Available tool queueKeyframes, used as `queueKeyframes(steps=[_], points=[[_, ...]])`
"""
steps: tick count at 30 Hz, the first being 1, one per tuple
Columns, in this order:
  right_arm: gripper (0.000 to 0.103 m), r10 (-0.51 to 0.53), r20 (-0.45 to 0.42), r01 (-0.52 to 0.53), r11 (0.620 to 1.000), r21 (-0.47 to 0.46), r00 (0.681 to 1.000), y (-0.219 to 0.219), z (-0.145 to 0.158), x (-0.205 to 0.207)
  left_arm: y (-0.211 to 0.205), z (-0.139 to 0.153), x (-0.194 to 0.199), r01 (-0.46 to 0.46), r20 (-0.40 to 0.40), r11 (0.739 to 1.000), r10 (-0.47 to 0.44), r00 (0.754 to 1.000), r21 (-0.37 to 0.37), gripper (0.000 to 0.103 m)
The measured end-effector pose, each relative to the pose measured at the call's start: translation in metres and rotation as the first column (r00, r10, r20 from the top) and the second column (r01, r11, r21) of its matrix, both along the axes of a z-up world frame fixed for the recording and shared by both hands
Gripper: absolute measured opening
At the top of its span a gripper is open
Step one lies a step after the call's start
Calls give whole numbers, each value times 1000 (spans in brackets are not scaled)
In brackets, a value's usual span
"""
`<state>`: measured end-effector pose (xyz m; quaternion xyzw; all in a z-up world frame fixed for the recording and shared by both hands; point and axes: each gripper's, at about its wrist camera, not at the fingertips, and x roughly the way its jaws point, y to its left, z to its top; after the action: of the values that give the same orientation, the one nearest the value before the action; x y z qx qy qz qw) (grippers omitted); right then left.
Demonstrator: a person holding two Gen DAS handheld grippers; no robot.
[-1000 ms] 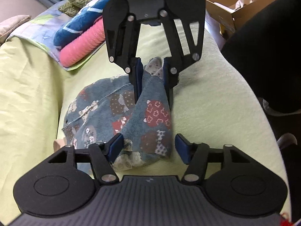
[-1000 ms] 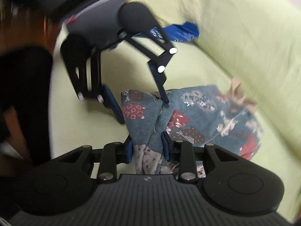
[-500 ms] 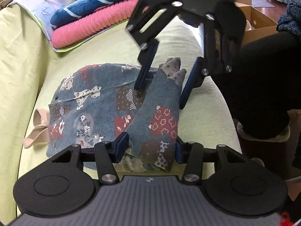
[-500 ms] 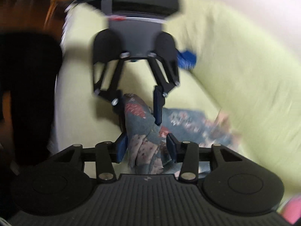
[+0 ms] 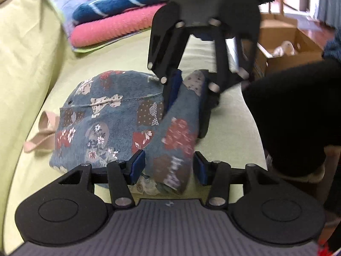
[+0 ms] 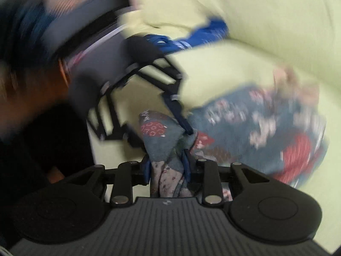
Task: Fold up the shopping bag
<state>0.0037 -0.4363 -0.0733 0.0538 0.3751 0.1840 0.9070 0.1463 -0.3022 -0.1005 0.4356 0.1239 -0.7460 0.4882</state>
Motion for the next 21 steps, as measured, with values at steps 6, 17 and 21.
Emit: queueKeyframes(steps=[6, 17, 21], points=[[24, -166, -290, 276, 874, 399, 943, -53, -23, 16, 1, -2, 6, -76, -82, 997, 74, 994, -16, 53], [22, -238, -447, 452, 759, 469, 862, -79, -45, 55, 7, 9, 22, -220, -206, 975, 211, 956, -20, 37], [26, -264, -320, 374, 857, 355, 910, -56, -33, 47, 13, 6, 16, -236, -192, 971, 225, 955, -36, 33]])
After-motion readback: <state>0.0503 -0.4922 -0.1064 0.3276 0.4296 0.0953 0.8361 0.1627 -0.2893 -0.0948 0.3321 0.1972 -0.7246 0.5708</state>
